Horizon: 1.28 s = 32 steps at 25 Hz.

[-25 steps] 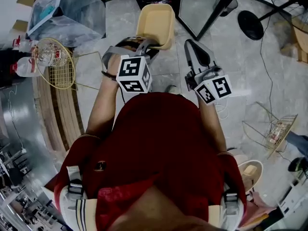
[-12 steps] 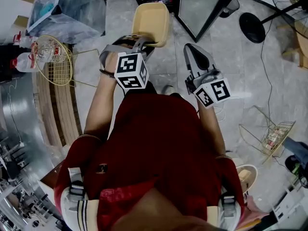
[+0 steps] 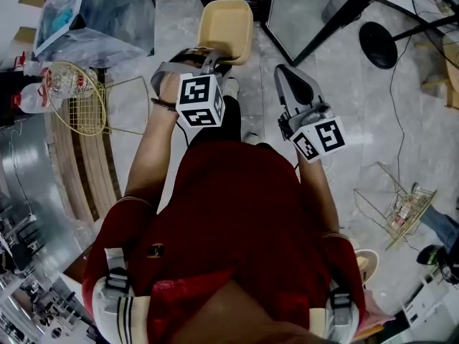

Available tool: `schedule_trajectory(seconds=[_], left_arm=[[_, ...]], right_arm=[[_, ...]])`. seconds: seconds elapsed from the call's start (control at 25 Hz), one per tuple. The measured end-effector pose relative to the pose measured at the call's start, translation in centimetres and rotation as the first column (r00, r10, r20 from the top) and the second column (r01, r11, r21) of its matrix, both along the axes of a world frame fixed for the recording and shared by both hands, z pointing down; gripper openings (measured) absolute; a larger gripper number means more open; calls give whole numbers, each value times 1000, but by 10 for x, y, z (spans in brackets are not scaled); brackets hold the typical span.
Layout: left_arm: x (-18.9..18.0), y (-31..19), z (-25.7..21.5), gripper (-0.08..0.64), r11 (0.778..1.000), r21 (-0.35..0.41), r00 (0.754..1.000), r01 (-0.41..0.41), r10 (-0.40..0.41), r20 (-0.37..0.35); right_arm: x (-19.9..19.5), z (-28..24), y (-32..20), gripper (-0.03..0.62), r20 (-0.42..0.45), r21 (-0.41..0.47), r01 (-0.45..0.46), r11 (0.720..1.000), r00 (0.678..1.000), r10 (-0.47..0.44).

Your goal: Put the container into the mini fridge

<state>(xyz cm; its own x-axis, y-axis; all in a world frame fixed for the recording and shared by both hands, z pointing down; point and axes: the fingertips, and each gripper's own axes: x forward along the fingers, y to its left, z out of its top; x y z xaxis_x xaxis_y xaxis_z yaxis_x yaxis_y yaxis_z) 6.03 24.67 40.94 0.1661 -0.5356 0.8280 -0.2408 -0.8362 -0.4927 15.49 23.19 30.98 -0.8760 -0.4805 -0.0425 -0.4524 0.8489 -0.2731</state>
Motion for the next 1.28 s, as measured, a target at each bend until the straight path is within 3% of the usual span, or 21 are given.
schedule_trajectory(seconds=[0.64,1.28], left_arm=[[-100,-175,47,75,999,0,999,-33,33,9],[-154,-280,108,75,990,-44,990,-138,138,3]], right_arm=[[-100,21,-161,-2,-97,-20,-77,997,992,75],[-154,50,-255,-2,-171,-40,-187,982,969,178]])
